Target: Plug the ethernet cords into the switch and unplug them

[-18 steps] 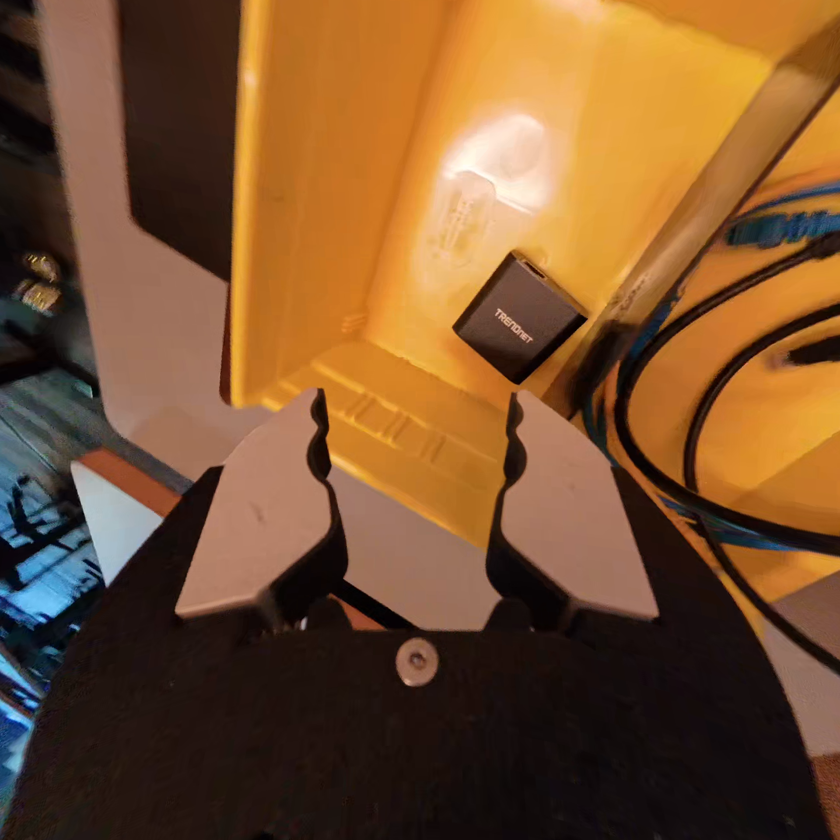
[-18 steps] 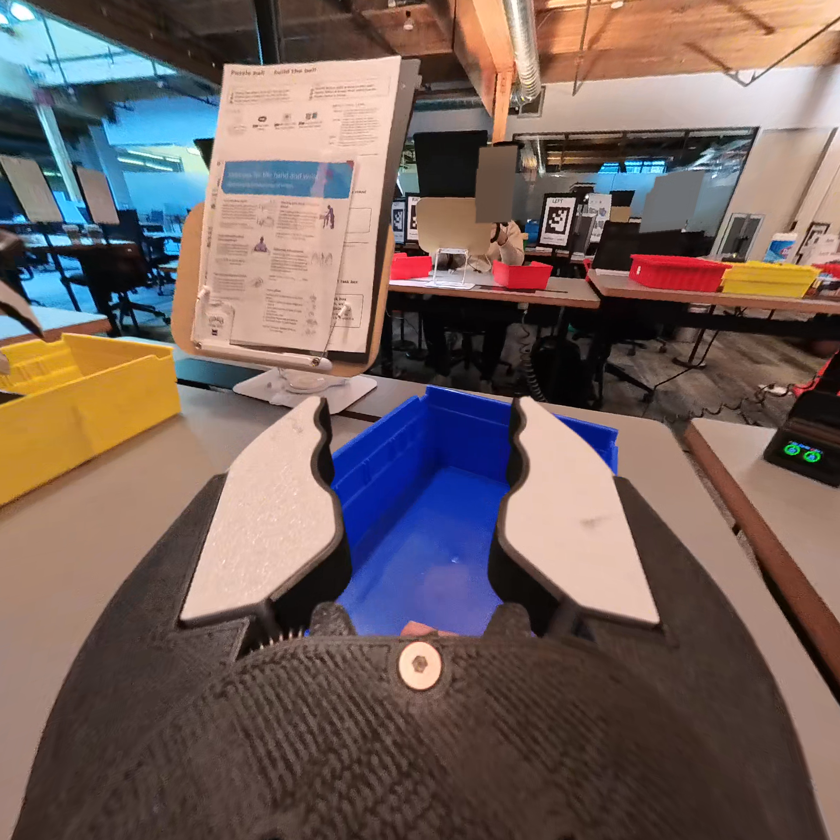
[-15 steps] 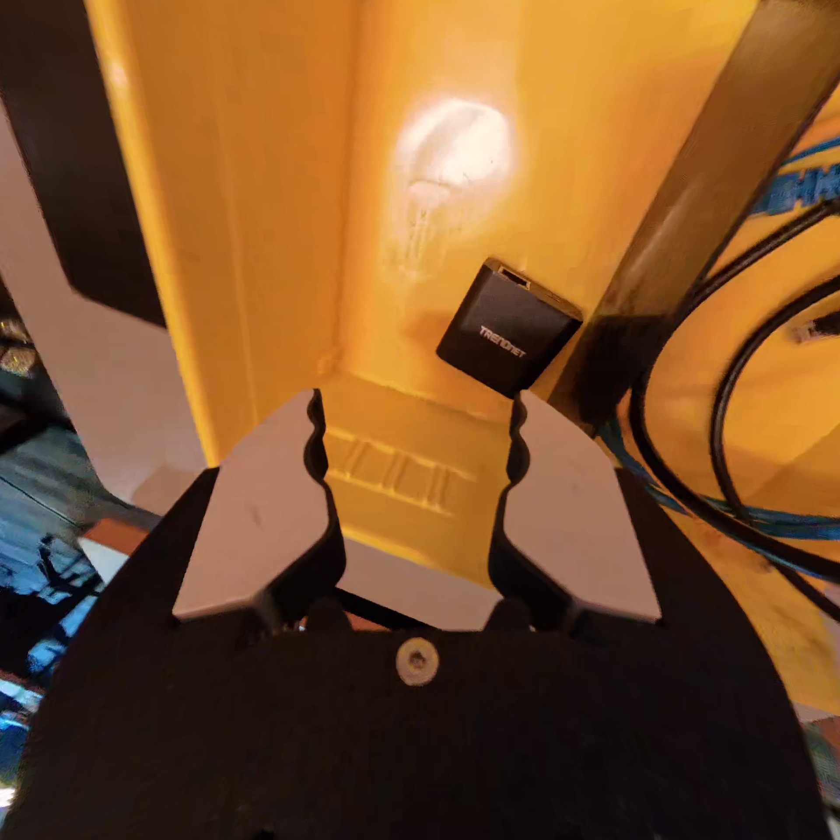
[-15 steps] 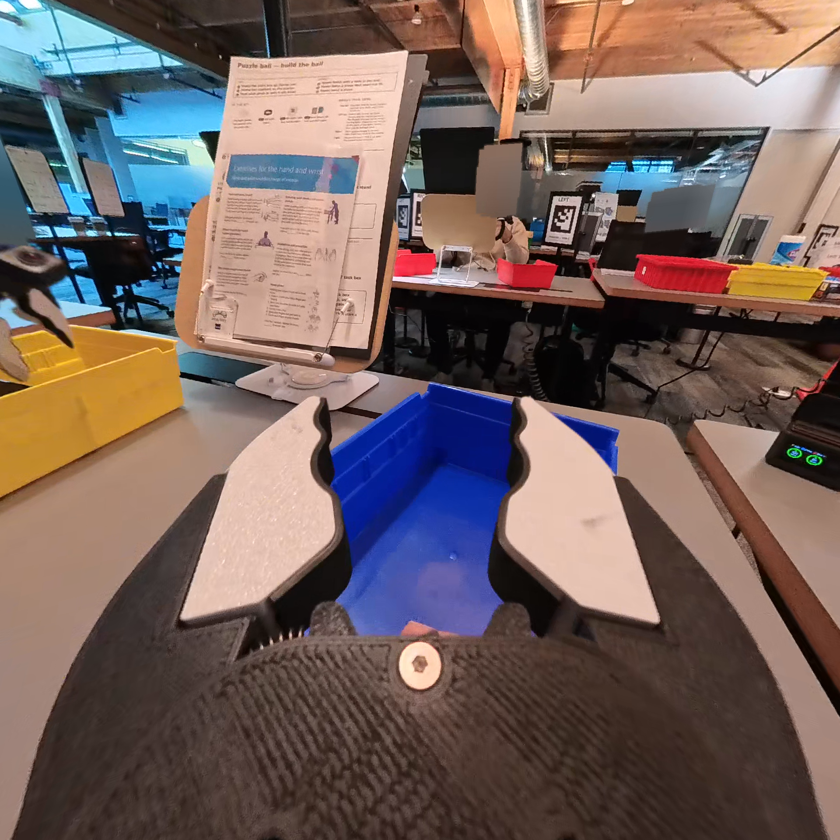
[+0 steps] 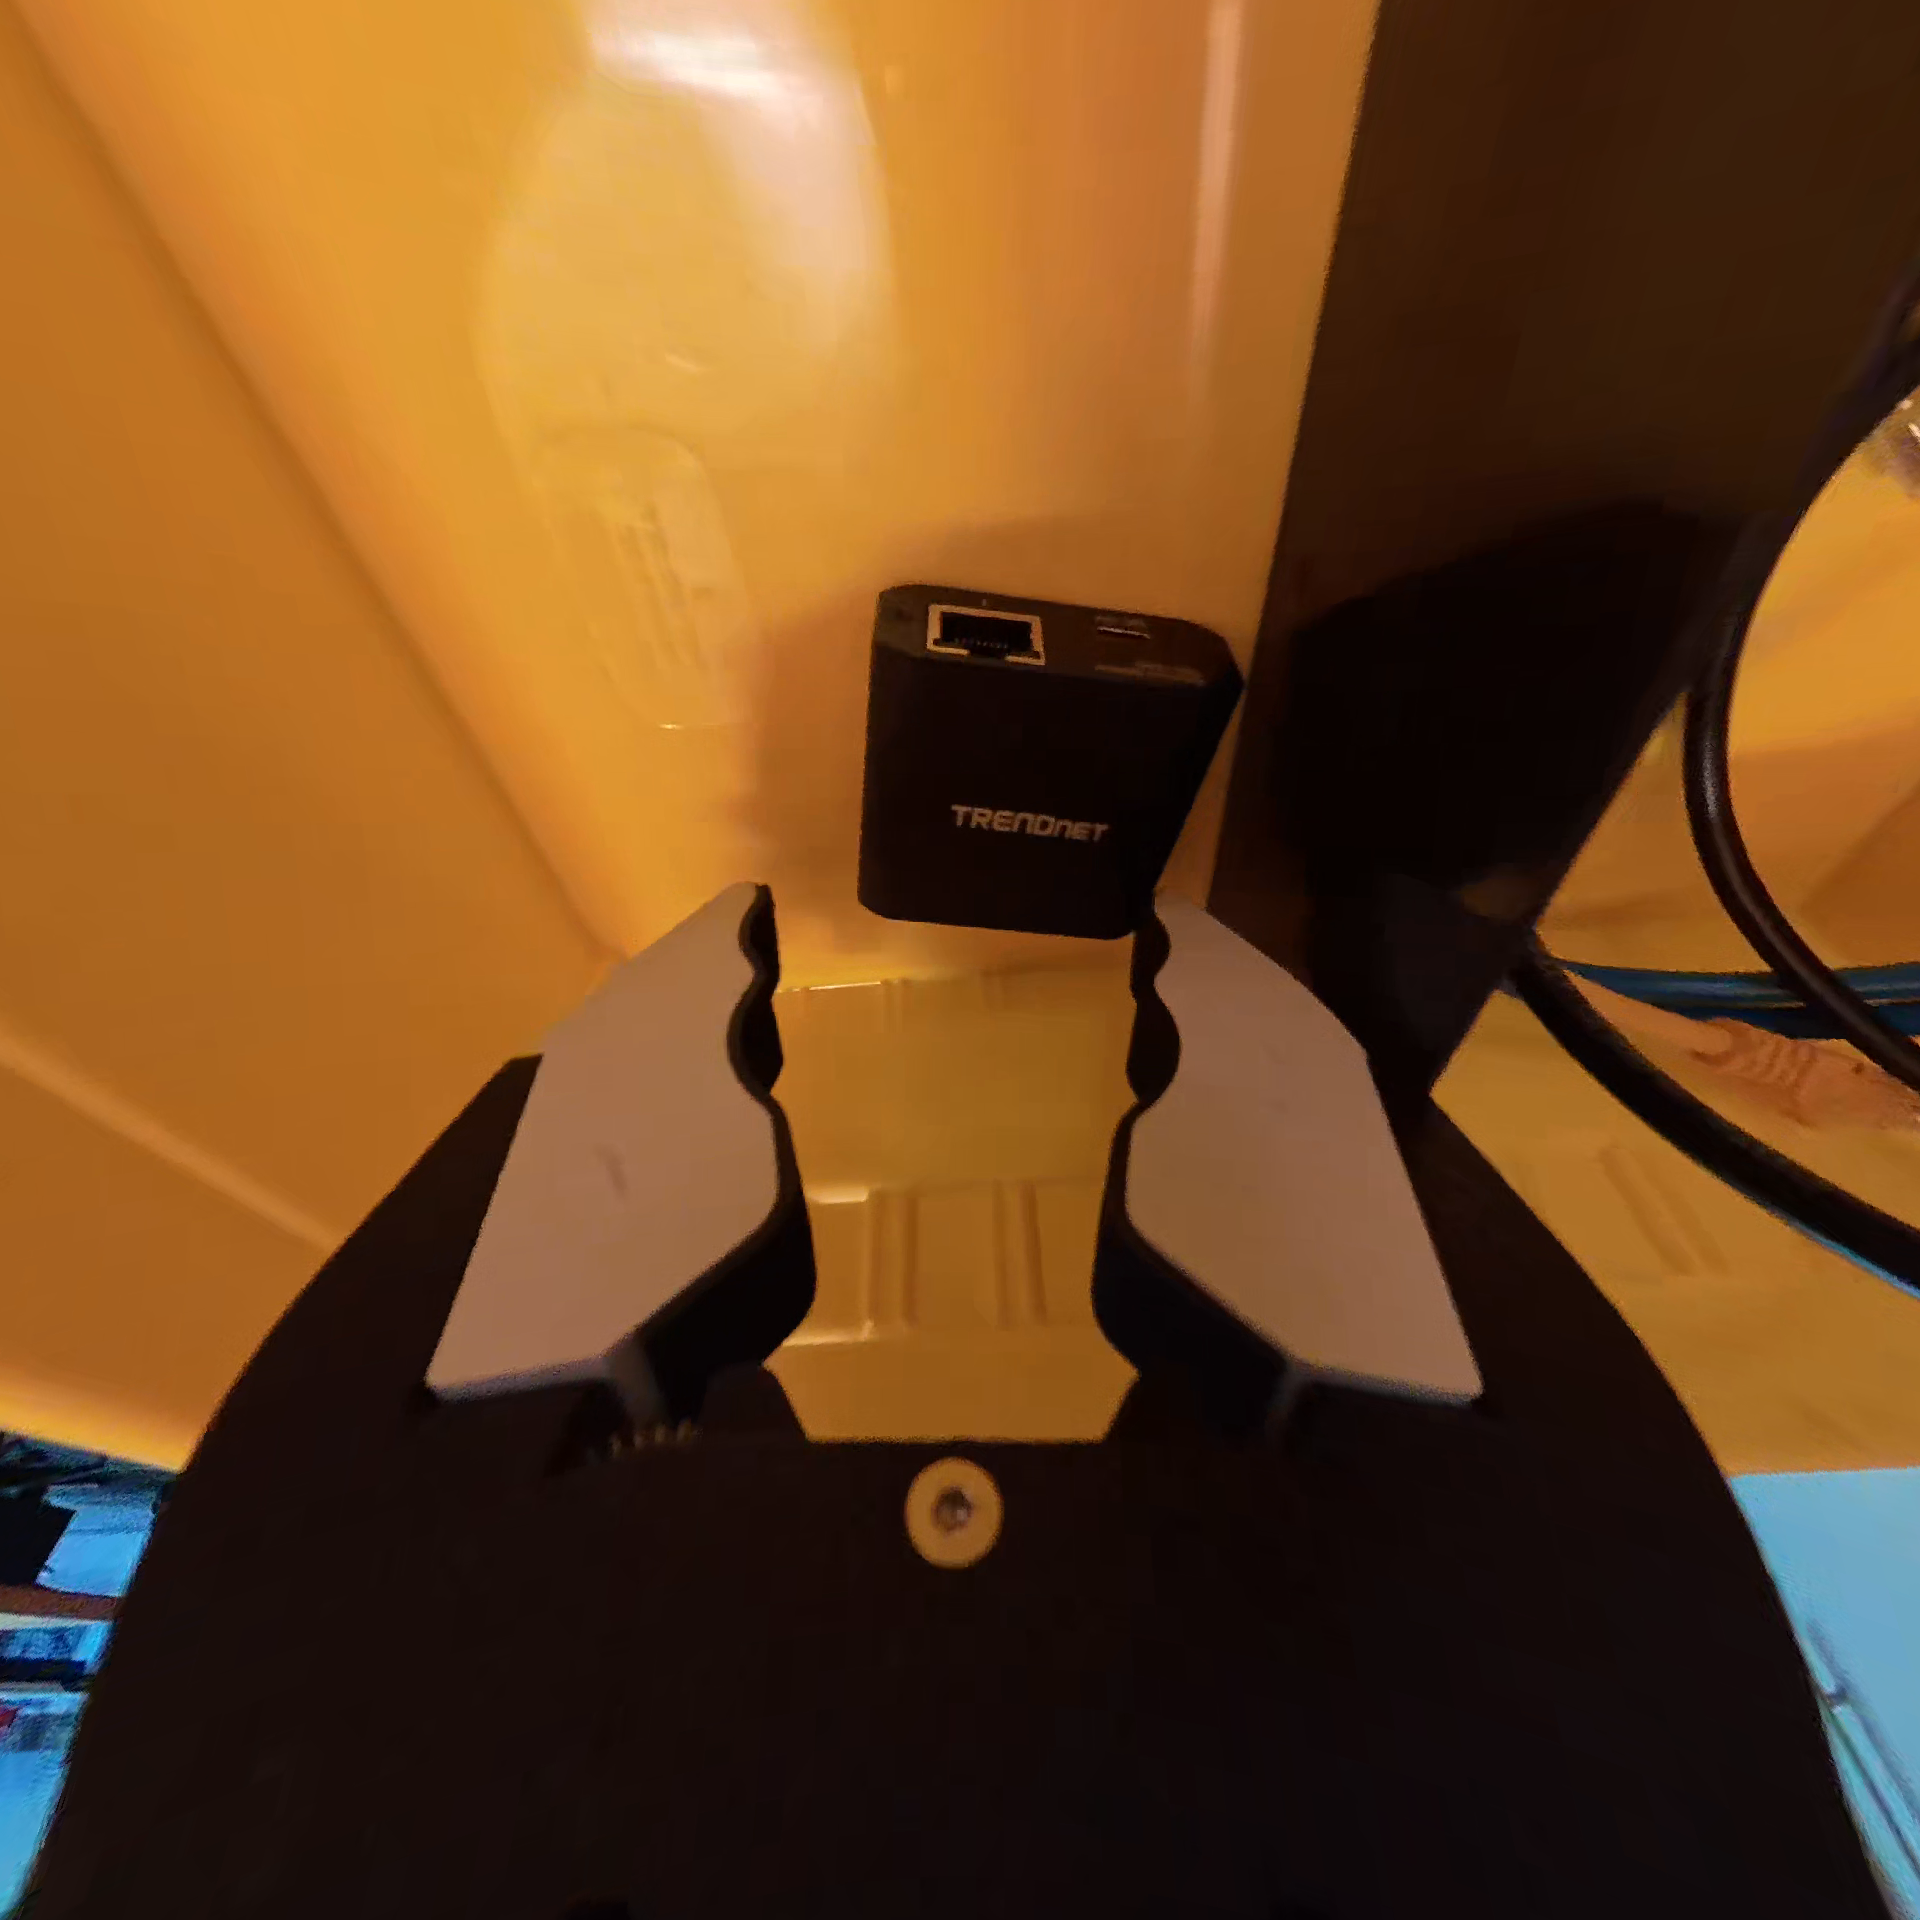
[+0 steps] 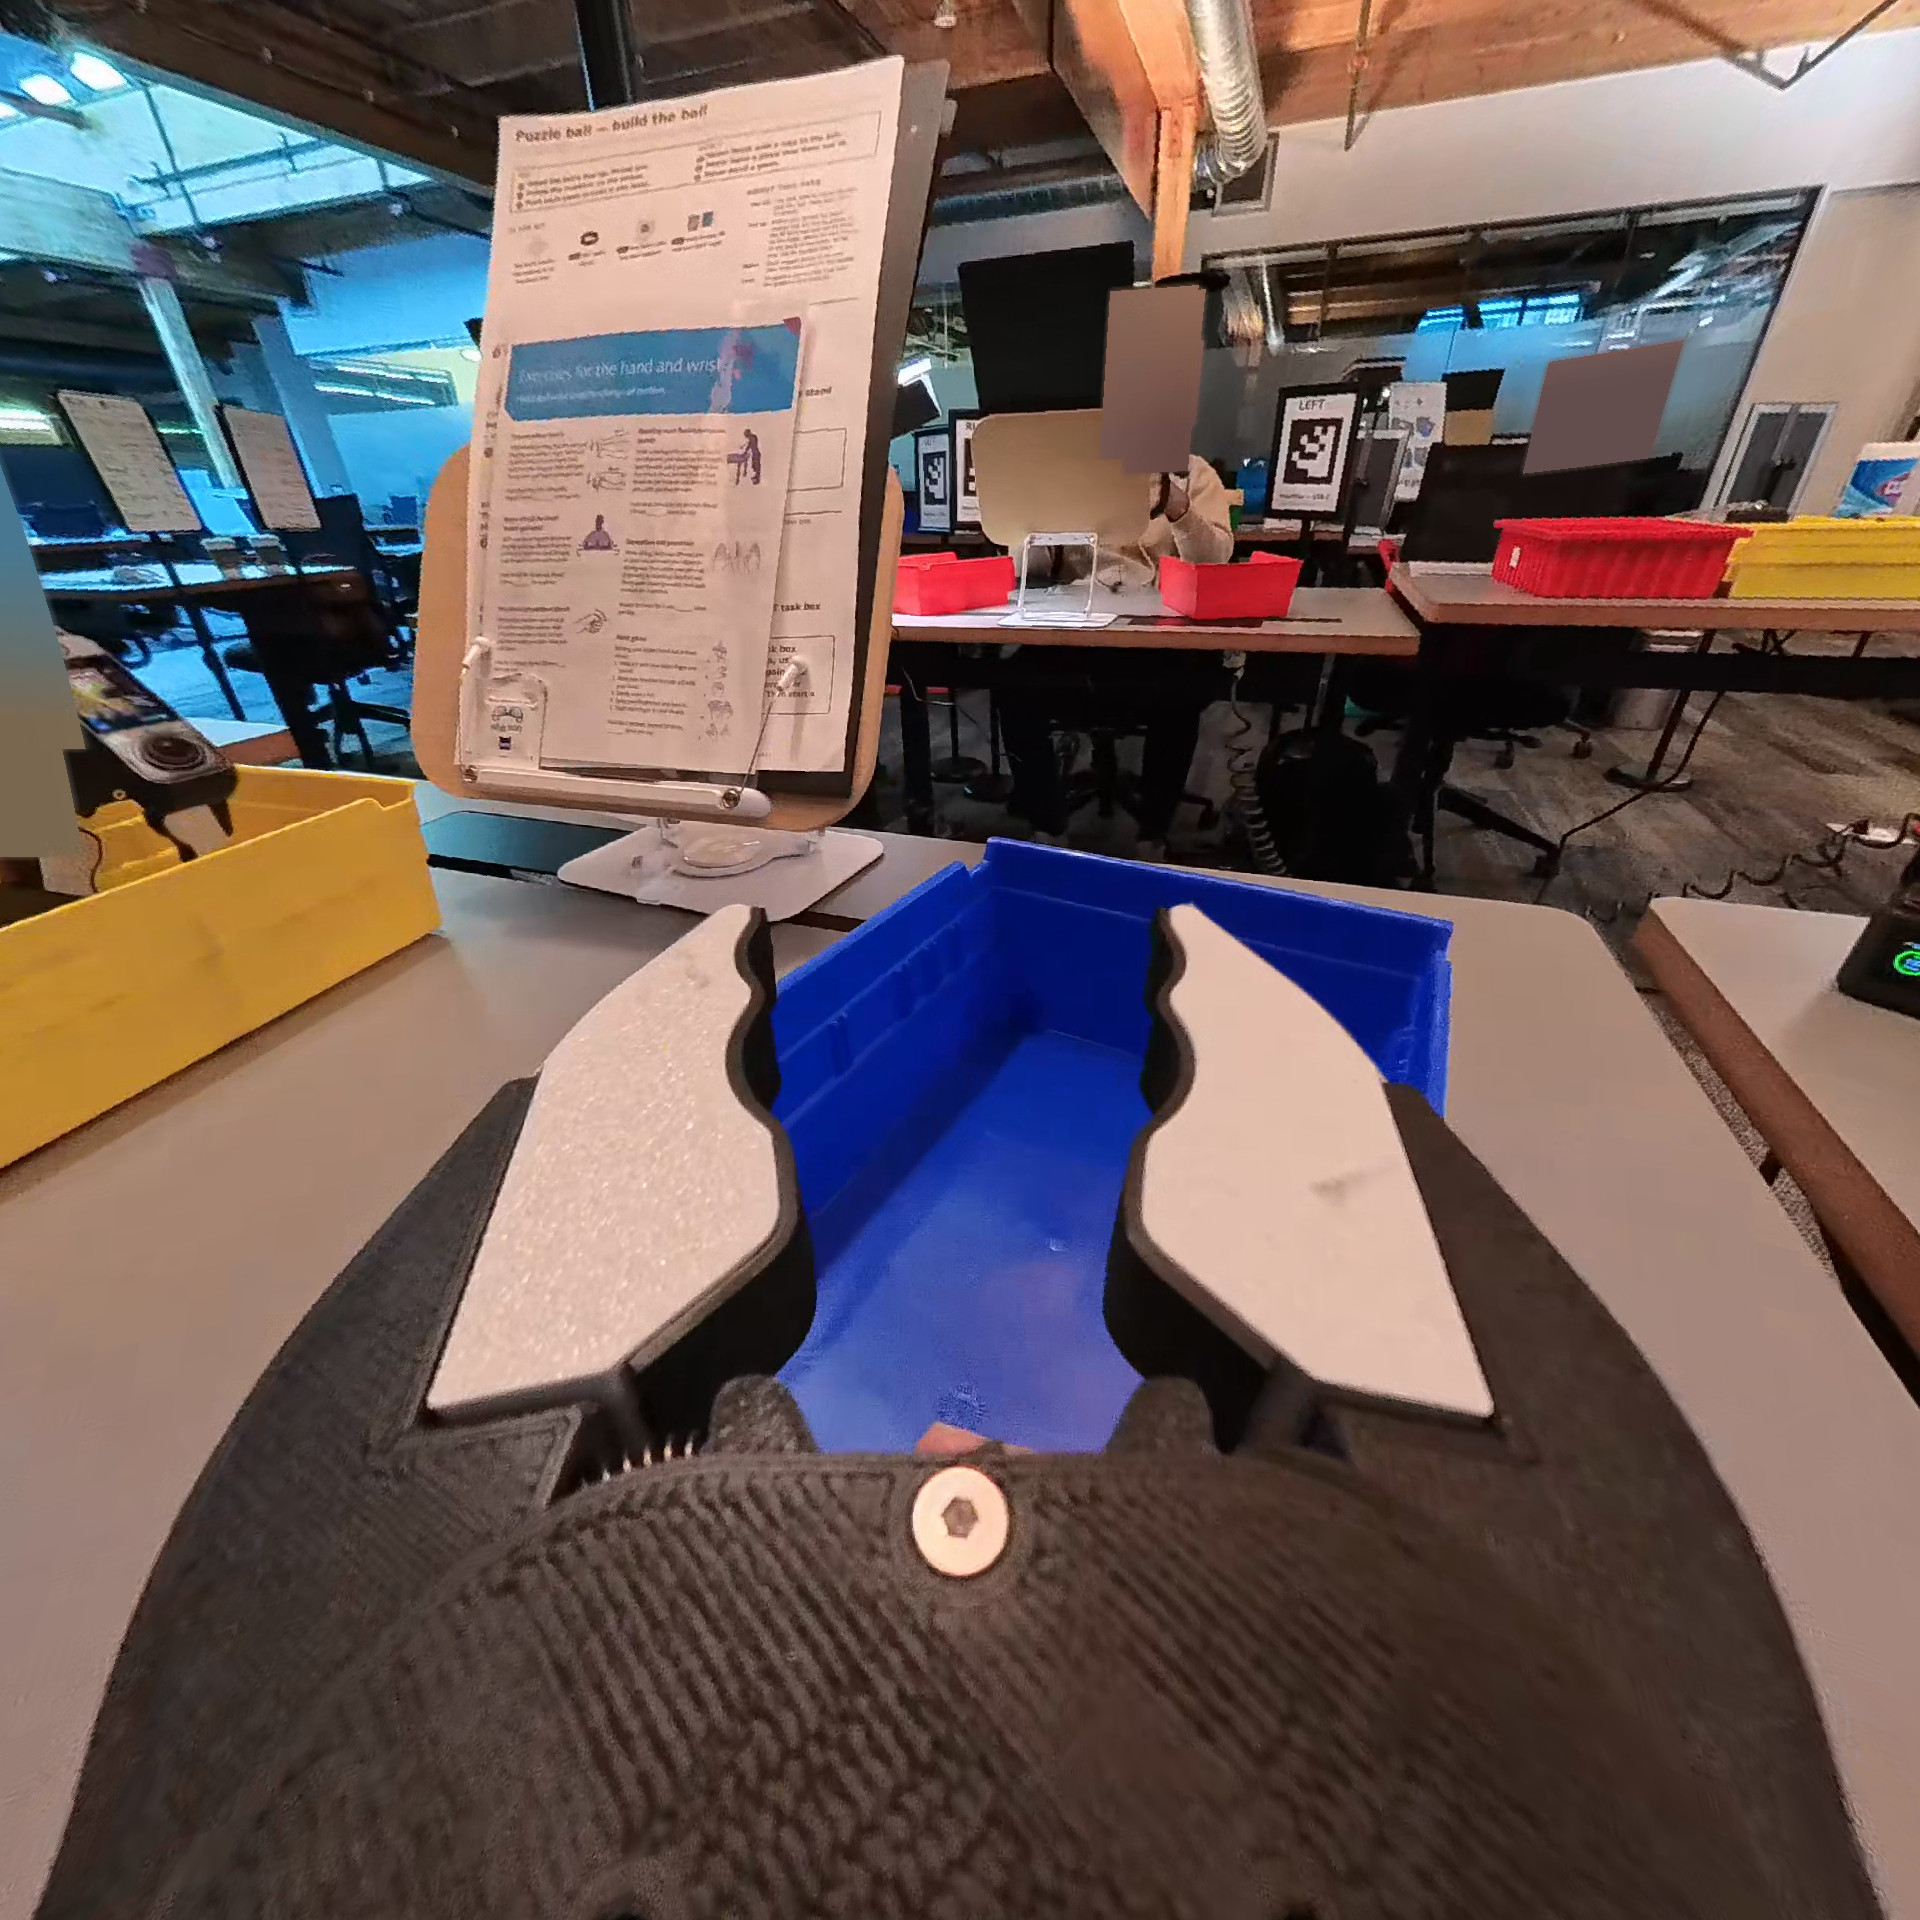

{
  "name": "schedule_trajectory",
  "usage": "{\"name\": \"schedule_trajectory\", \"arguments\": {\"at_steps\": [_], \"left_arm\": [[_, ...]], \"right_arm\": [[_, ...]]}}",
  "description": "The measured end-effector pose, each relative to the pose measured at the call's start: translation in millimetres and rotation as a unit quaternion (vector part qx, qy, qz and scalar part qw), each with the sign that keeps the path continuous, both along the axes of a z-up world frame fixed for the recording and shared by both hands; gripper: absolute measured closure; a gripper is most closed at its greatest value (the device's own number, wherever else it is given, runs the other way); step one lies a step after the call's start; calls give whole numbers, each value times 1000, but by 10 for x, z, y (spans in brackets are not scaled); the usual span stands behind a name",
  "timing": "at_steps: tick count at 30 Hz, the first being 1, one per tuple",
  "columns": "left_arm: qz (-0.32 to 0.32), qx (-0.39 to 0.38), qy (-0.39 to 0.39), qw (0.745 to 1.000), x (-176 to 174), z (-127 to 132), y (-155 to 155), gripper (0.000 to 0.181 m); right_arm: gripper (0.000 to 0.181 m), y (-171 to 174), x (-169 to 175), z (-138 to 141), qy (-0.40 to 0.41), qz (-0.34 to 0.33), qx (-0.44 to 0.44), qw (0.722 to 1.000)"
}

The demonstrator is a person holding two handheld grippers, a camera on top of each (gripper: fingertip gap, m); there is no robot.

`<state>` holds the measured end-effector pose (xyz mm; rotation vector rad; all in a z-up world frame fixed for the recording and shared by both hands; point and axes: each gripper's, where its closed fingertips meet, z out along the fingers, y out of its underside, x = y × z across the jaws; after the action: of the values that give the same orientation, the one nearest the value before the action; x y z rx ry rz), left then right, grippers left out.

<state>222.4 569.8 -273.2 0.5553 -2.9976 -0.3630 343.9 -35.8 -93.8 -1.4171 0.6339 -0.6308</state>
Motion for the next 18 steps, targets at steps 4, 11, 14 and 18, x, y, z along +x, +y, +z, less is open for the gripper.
{"name": "schedule_trajectory", "arguments": {"at_steps": [4, 11, 14, 18], "left_arm": [[-29, 32, 18, 999, -25, 23, 31, 126], [31, 9, 48, 998, -38, -130, -87, 121], [49, -2, 35, 998, 9, -149, -115, 121], [62, -5, 6, 998, 45, -147, -113, 122]], "right_arm": [[112, 28, 5, -60, 7, 4, -11, 1000], [112, 11, -11, -53, 9, 6, -9, 1000], [112, -33, 3, -52, 6, -4, -15, 1000], [113, -20, 0, -50, 13, 3, 0, 1000]]}}
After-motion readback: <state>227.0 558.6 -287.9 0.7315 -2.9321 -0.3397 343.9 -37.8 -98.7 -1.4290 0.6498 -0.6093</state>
